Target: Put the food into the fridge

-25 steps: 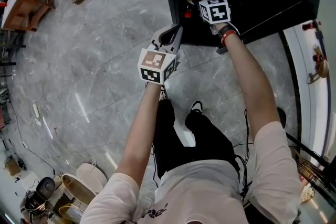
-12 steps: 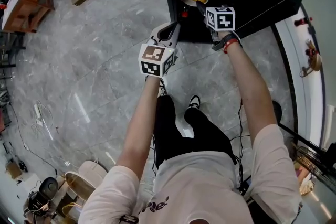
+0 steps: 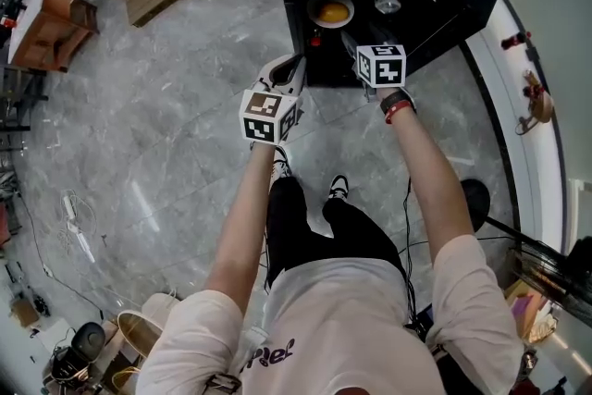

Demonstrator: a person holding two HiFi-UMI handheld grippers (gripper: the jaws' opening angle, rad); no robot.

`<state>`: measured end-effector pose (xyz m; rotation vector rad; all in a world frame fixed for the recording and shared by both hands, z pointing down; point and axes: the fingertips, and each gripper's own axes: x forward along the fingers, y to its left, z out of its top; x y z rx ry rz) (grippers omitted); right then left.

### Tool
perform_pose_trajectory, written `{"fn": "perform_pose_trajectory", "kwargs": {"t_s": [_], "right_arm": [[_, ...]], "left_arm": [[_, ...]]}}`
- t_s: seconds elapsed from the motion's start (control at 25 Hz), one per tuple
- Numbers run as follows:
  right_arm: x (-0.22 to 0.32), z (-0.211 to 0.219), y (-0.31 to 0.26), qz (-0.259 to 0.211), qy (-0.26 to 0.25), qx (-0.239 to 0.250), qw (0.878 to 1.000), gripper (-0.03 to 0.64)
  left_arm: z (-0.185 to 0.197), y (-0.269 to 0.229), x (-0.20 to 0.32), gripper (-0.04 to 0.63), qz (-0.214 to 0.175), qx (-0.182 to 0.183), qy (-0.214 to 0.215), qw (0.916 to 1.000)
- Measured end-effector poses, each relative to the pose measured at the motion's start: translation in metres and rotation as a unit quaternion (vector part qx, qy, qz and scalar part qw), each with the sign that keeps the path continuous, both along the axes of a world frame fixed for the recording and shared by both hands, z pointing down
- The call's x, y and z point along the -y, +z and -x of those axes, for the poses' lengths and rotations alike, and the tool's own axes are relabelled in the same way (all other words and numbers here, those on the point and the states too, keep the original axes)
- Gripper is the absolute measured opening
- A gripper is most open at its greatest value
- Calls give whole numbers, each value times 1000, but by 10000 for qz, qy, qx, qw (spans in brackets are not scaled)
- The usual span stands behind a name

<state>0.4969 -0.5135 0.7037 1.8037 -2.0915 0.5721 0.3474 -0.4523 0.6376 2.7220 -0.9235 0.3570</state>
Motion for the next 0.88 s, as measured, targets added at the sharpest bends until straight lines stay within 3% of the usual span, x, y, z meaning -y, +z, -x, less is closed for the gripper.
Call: {"fn": "perform_pose_trajectory", "kwargs": {"t_s": [0.88], "right_arm": [[-122, 4, -122, -589, 216, 116, 9980, 175]], "left_arm": [[15, -92, -58, 18, -364, 104, -321, 9988]]}}
